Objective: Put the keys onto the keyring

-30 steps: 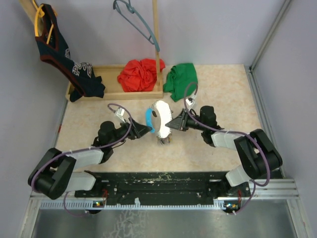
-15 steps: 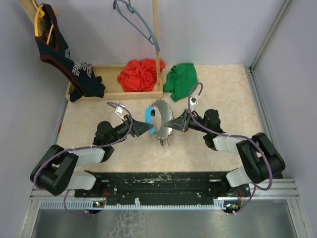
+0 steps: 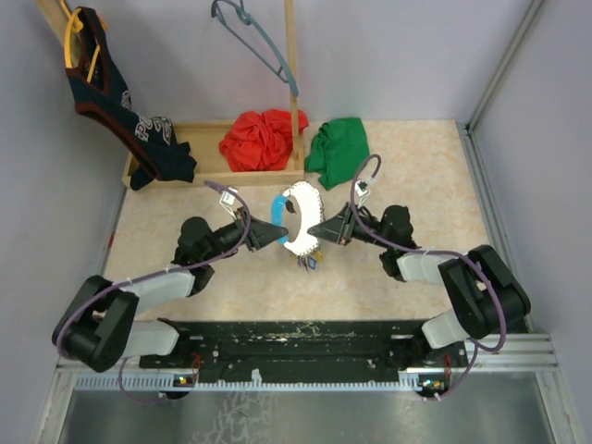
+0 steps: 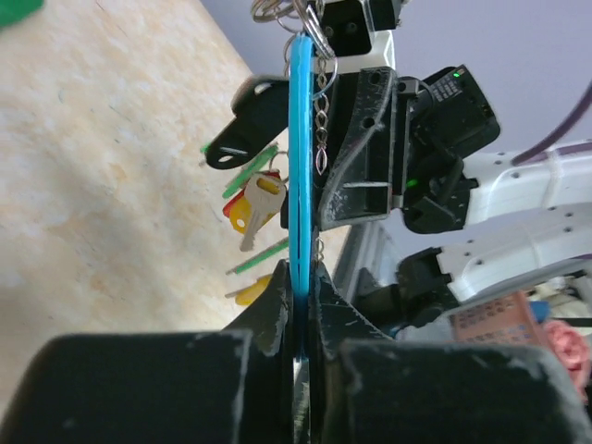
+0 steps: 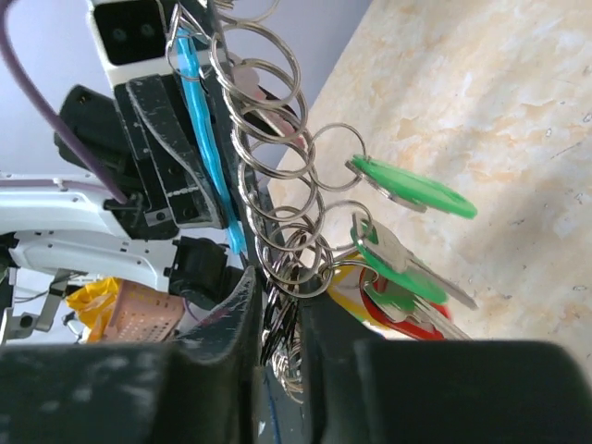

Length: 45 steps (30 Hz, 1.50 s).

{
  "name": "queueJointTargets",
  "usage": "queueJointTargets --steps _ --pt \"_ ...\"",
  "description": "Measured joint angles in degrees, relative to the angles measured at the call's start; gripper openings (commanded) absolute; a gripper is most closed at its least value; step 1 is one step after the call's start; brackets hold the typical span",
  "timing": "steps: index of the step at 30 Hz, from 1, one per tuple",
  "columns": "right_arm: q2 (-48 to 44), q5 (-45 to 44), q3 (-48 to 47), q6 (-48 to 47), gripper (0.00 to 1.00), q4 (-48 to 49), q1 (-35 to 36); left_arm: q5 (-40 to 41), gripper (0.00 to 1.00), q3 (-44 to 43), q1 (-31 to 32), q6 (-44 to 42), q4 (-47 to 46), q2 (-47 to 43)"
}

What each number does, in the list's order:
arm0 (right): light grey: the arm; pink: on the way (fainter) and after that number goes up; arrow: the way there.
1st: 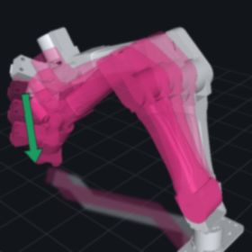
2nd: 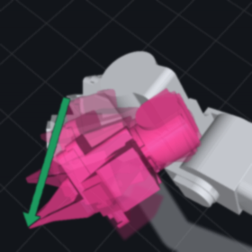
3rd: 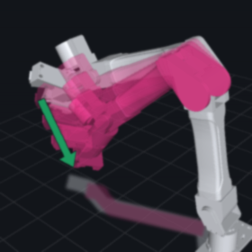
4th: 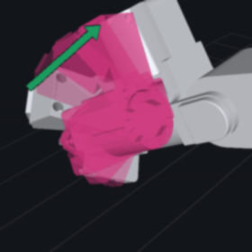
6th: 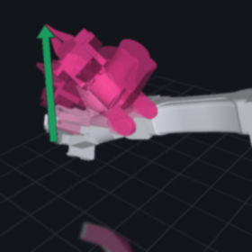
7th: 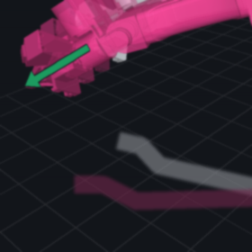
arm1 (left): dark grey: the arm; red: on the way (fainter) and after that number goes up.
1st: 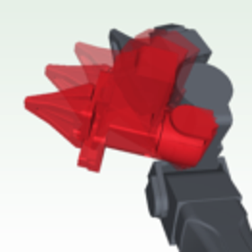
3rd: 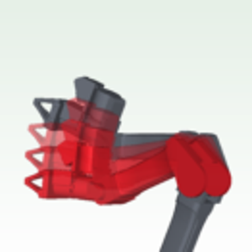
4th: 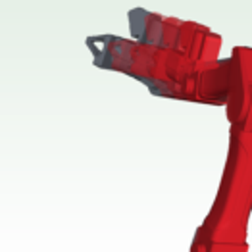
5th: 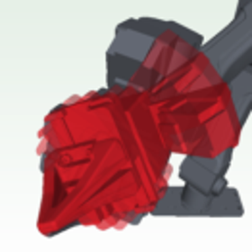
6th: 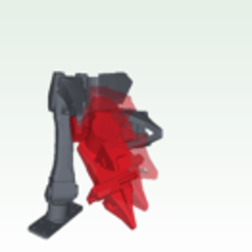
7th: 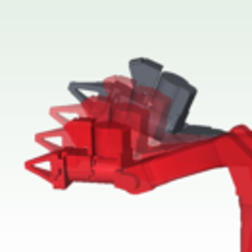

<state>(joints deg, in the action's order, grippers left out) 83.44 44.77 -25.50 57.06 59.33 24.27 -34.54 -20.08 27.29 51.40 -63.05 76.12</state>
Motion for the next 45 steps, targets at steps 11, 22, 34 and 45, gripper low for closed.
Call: queueJointTargets --steps 11,22,34,45 --pt "-9.6 -3.0 -0.2 -14.9 0.68 -17.1 0.1 7.7 0.00 -23.1 0.2 -31.5 57.1 -11.9" --pt "-18.3 -11.0 -0.3 -29.5 0.73 -29.4 0.1 18.7 0.00 -43.9 5.6 -55.5 96.0 -5.5" --pt "-17.3 -13.6 12.3 -42.7 0.70 -7.7 0.5 26.6 0.00 -52.2 13.3 -67.4 111.6 3.0" --pt "-1.4 -16.1 12.8 -57.4 0.47 13.4 7.7 26.9 0.00 -52.6 14.1 -69.0 112.6 2.9"
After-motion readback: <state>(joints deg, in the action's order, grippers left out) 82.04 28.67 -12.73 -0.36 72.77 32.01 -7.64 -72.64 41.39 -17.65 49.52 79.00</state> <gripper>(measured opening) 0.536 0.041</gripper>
